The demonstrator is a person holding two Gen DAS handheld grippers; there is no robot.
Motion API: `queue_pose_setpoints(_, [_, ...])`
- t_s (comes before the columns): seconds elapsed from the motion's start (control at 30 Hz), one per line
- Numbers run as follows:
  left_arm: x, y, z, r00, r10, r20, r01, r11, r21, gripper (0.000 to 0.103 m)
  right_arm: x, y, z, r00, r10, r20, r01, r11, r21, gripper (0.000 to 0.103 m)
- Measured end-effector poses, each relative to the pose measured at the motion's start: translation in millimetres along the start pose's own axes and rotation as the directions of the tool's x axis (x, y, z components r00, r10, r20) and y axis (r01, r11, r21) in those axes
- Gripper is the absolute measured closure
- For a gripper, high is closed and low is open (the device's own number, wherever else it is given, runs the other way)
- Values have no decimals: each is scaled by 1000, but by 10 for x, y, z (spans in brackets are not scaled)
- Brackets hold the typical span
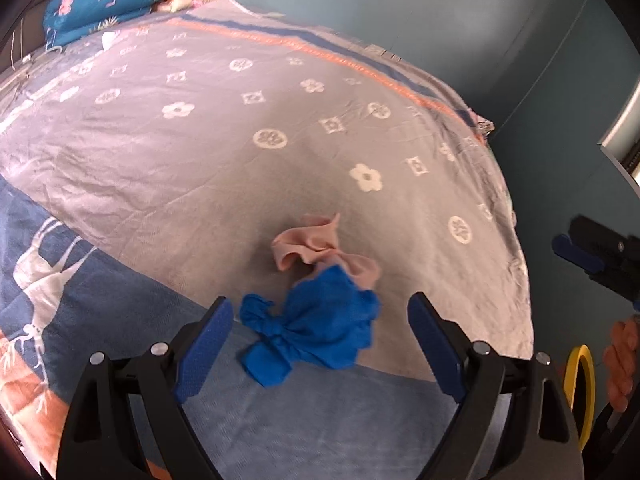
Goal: Collect trash
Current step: 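Move both open tools back toward the blue and pink cloths on the bed, then grasp the blue cloth with the left tool while the right tool grasps the pink cloth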
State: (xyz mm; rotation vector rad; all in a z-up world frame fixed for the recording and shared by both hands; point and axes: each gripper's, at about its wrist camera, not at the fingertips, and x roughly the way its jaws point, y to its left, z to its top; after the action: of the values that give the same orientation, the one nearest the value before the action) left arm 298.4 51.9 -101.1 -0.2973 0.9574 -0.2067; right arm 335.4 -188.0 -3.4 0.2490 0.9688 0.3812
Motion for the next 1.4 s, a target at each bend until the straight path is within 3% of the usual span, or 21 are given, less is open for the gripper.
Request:
queue_pose_setpoints(0.17, [221,134,-13,999,-4,-34,4,1000,-14,18,644,176,170,988,43,-151,-46,999,-18,39])
queue_pose_setpoints(0.37, [368,250,-30,998,-32,-53,30,999,-41,18,1371,373,253,947,52,-316,-64,998,-28,42])
queue_pose_setpoints(0.67, [409,325,-105,995,-85,-48,83,995,-50,20,1970,559,254,911,33,-411,-58,997,-48,48])
queue_pose_setpoints(0.87, [429,319,-104,993,-109,-53,106,993,-50,29,2182,625,194,892,22,-451,-53,997,-56,51])
queue_pose_setpoints(1.13, [484,196,-114,987,-144,-67,143,989,-20,53,2376,603,149,878,-7,-478,-24,998,-59,54])
queue_pose_setpoints(1.2, [486,200,-126,986,-153,-71,152,988,-23,63,2394,609,160,880,-26,-475,-14,997,-80,59])
queue_pose_setpoints(1.27, [476,222,-129,984,-164,-75,161,986,-39,70,2403,601,167,880,-32,-473,-9,996,-84,72])
queue_pose_setpoints(1.4, [435,228,-149,983,-170,-71,168,985,-39,80,2395,549,157,886,-18,-463,-13,998,-64,82])
